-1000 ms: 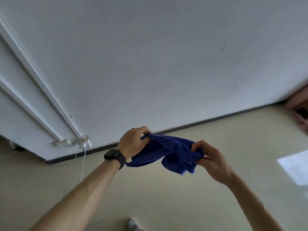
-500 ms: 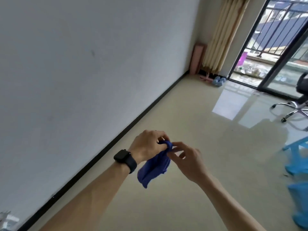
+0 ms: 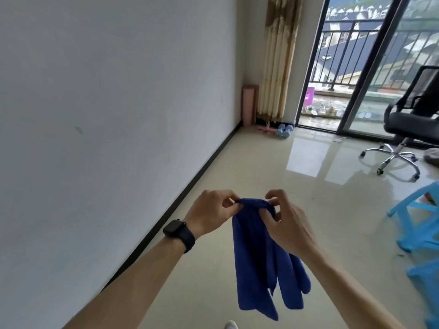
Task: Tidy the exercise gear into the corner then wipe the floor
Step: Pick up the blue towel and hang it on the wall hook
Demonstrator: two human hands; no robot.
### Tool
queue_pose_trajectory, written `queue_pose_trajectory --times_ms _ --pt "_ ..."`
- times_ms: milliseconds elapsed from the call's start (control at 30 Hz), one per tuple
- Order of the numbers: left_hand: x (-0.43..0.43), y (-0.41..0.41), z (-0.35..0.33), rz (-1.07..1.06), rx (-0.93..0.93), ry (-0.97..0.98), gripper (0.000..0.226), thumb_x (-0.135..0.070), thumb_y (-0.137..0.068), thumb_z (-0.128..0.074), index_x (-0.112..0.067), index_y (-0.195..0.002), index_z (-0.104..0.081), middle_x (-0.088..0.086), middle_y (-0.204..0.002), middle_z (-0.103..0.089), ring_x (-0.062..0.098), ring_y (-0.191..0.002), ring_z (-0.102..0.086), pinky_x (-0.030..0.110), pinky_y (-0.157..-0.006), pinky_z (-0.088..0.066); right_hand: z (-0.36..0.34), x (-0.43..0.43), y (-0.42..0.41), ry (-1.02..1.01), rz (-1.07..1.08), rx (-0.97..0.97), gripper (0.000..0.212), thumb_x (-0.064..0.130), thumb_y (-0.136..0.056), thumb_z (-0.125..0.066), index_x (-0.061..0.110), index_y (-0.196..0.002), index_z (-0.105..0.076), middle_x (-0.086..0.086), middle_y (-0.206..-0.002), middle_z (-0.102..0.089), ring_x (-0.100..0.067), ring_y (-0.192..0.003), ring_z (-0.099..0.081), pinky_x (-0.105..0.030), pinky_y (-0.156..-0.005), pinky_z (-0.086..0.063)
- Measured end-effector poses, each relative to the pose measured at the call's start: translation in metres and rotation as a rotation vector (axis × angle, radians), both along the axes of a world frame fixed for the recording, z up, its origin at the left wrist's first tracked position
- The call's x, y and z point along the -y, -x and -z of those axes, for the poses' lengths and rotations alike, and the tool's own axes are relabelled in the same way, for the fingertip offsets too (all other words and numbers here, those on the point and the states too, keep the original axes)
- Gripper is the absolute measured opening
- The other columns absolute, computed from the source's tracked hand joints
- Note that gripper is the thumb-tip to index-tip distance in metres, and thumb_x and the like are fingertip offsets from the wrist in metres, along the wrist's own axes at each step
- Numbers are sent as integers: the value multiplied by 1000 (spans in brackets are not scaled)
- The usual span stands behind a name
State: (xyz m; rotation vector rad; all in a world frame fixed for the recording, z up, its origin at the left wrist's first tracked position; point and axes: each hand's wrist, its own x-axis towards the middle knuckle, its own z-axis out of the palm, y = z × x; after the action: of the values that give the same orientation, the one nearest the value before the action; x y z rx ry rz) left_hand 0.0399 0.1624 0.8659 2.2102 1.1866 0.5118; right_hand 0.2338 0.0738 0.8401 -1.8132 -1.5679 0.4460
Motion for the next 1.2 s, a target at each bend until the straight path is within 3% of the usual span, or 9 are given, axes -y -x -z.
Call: queue_pose_trajectory --times_ms 67,167,267,367,467,700,1033,1200 --pt "-29 -24 -10 55 15 -50 16 -38 -91 -66 -32 -103 -74 -13 -85 -75 1 -79 -68 26 -76 -57 -3 -23 -13 6 -50 78 30 44 -94 -60 48 -122 -51 20 -93 -65 -1 -75 -61 -20 -70 -48" --pt "-78 -65 -13 143 -1 -90 15 -43 -88 -67 -34 -98 -74 -16 -81 -73 0 -77 -67 30 -74 -57 -8 -64 -47 3 27 139 15 41 -98 -57 39 -108 -68 20 -82 -68 1 -68 -61 -7 -60 -39" --pt "-125 -103 -14 210 4 -80 17 -47 -87 -67 -35 -98 -73 -18 -79 -72 0 -75 -67 33 -75 -58 -18 -101 -88 30 114 170 15 34 -99 -56 29 -99 -71 13 -81 -70 -8 -70 -64 -12 -60 -42" --pt "-170 -141 -16 271 12 -100 20 -49 -87 -64 -35 -98 -73 -20 -79 -72 0 -76 -67 35 -76 -58 -27 -136 -124 11 161 210 13 30 -98 -58 26 -98 -70 10 -83 -71 -14 -73 -64 -28 -68 -50" --pt "-204 -169 -13 284 -70 -124 19 -46 -92 -60 -37 -105 -70 -22 -89 -71 -1 -88 -64 33 -81 -56 -30 -164 -156 8 220 194 12 29 -98 -57 26 -99 -69 11 -83 -70 -13 -74 -63 -26 -68 -48" --pt "-328 -235 1 169 -300 -240 28 -42 -95 -56 -36 -121 -64 -11 -121 -66 15 -112 -60 35 -92 -50 -19 -242 -250 54 347 186 16 28 -100 -52 25 -102 -67 9 -84 -69 -15 -76 -63 -29 -70 -48" --pt "-495 -378 7 65 -425 -270 30 -41 -96 -52 -34 -123 -64 -3 -124 -65 18 -116 -58 34 -95 -42 -8 -382 -436 78 396 240 15 30 -98 -56 25 -101 -70 10 -84 -72 -15 -75 -65 -31 -70 -52" --pt "-570 -443 2 25 -410 -250 30 -40 -96 -52 -35 -122 -65 -8 -125 -65 16 -117 -58 32 -94 -43 -23 -461 -517 57 402 236 14 28 -97 -58 23 -100 -71 11 -80 -69 -14 -73 -64 -30 -67 -51"
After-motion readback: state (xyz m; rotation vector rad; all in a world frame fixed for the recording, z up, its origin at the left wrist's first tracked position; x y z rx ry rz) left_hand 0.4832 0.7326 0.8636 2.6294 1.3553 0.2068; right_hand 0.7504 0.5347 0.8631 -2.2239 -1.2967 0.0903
